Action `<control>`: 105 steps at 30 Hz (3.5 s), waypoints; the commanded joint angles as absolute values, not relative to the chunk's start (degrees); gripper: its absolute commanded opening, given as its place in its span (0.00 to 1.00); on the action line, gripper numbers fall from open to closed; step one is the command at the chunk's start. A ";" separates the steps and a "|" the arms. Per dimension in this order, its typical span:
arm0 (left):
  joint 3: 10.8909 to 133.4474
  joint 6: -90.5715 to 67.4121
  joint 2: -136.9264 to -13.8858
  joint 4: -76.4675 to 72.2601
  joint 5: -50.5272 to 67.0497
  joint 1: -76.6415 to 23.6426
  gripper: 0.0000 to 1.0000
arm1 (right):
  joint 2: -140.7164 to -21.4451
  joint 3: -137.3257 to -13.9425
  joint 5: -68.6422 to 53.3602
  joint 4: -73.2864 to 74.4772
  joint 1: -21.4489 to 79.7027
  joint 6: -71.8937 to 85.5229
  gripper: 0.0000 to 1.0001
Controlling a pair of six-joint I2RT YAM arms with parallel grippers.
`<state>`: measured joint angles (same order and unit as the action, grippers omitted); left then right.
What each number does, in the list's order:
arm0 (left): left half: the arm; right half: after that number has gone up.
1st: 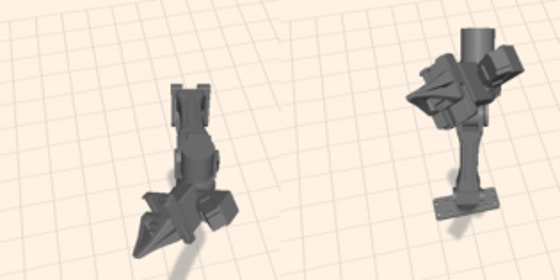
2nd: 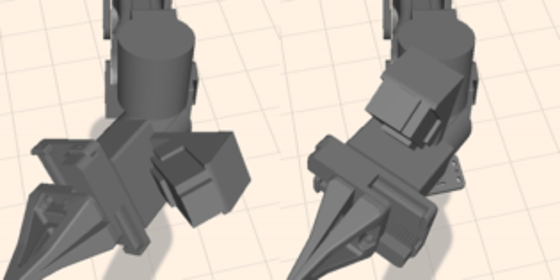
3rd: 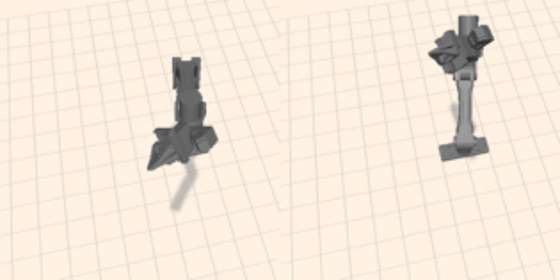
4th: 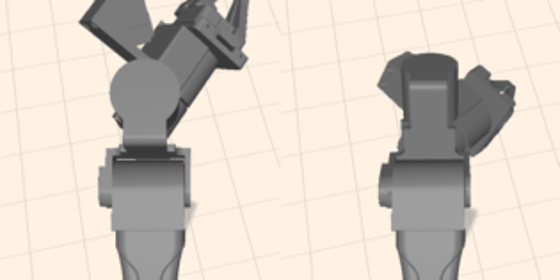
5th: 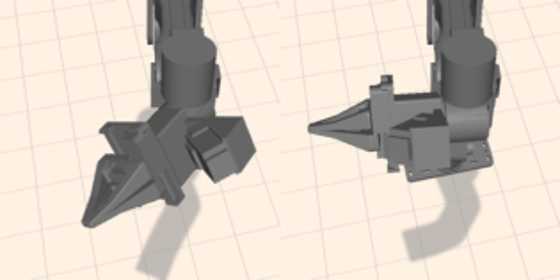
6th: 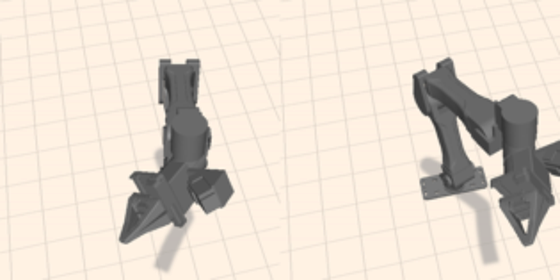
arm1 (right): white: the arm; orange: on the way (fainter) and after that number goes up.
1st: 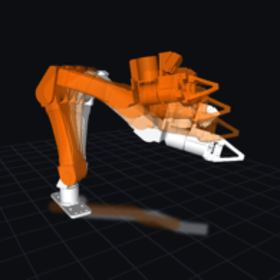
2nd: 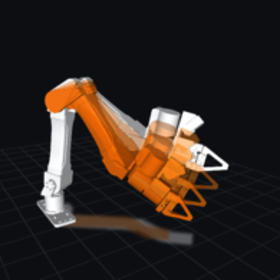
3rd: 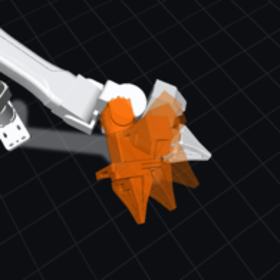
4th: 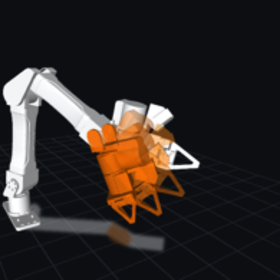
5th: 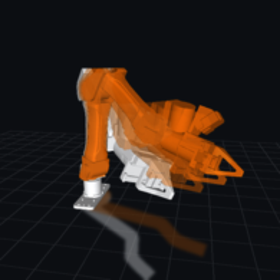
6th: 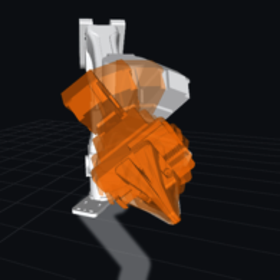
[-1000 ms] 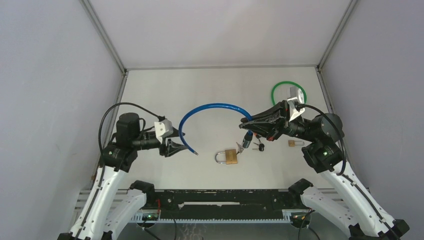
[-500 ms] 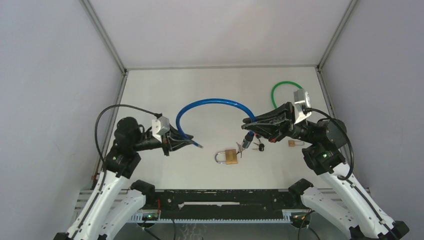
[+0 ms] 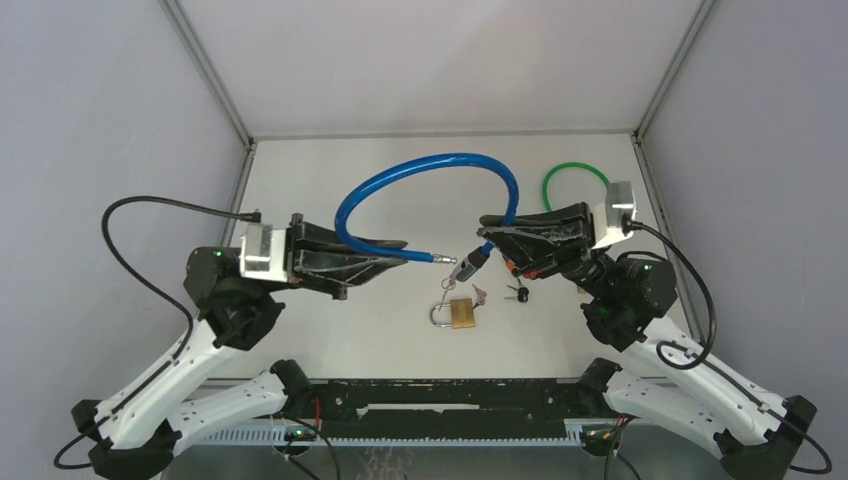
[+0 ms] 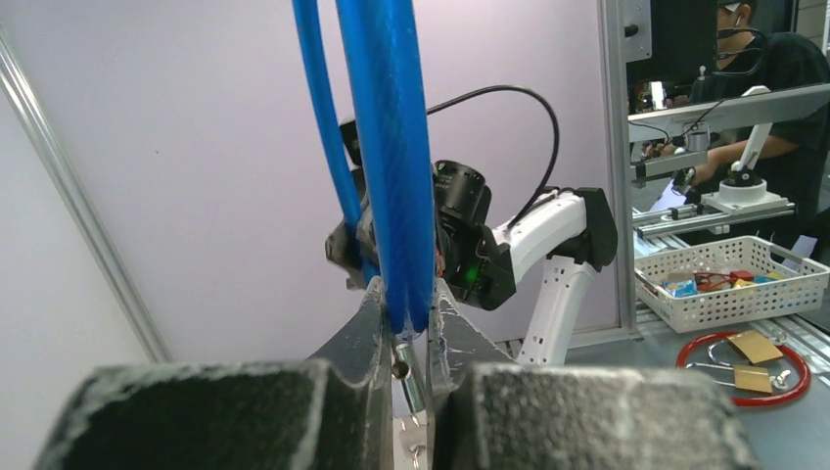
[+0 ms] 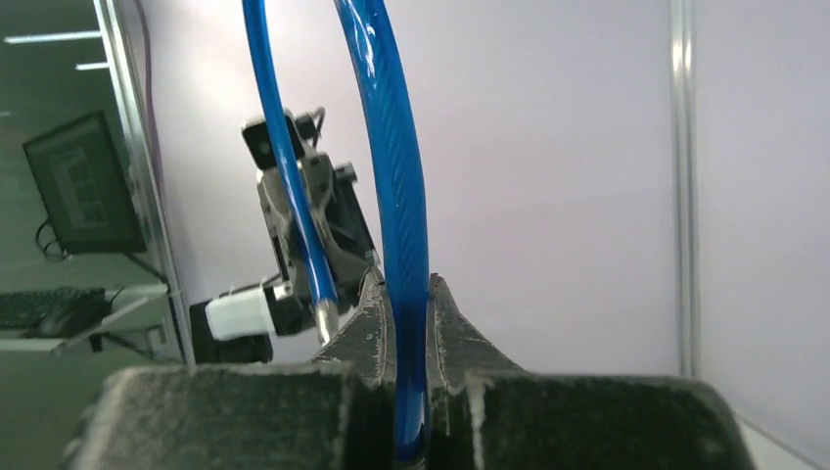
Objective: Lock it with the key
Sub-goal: Lock the lock.
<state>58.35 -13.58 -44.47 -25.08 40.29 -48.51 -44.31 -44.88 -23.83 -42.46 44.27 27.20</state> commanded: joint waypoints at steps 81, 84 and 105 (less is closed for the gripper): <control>58.93 -6.19 -51.57 -16.16 33.41 -49.57 1.00 | -44.31 -38.05 0.00 -66.34 47.70 27.60 0.00; 56.90 -10.45 -53.31 -20.96 37.76 -49.87 1.00 | -46.58 -38.56 -0.04 -69.08 48.23 28.26 0.00; 59.32 -14.85 -59.55 -23.21 37.72 -50.64 0.14 | -52.65 -39.47 -1.15 -78.34 50.67 27.12 0.00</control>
